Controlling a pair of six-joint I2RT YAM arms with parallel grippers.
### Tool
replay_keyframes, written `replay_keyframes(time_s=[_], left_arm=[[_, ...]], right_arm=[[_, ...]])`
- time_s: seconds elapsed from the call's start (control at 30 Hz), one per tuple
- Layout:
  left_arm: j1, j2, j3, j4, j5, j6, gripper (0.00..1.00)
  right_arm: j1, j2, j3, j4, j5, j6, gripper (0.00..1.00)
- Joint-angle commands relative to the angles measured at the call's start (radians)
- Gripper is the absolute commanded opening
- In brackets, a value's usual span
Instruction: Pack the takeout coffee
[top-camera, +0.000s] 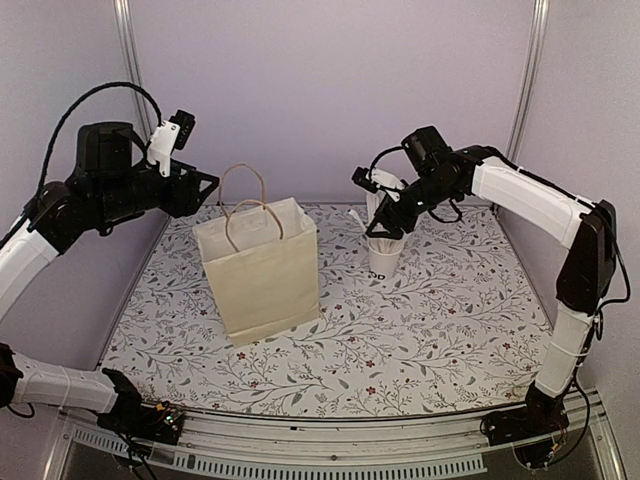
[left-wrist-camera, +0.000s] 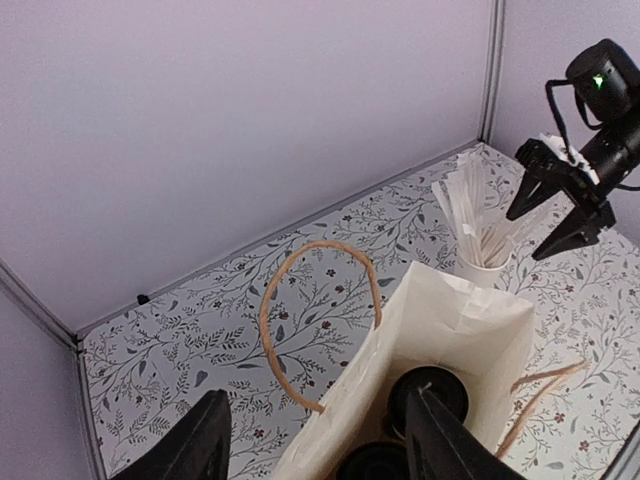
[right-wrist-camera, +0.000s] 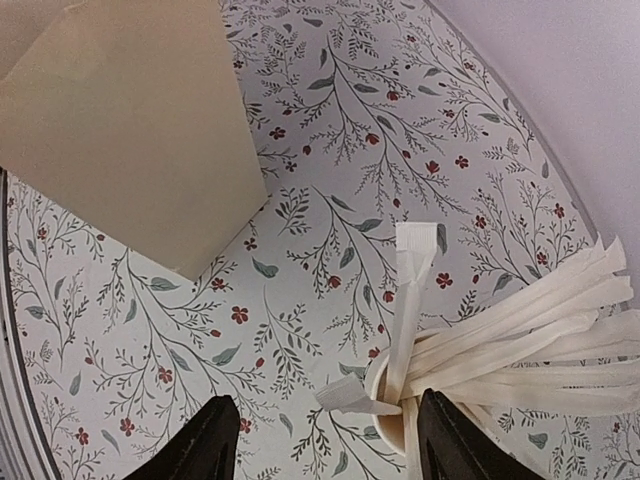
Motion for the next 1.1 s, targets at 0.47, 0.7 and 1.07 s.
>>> replay_keyframes(time_s=[0.47,0.7,1.07], left_arm=[[0.014,-0.143,-0.233,0.096,-0.019,-0.09,0.63],[0.015,-0.144,-0.256,0.1,-0.044,-0.08,0.63],[0.042,-0.245,-0.393,0.22,-0.143,-0.035,0.65]], right_arm=[[-0.001,0.116,0.154,-0.052,0.059,0.056,0.0],[0.0,-0.024,0.161,-0.079,0.056,0.053,0.0],[-0.001,-0.162,0.261,-0.114,-0.015,0.041,0.0]])
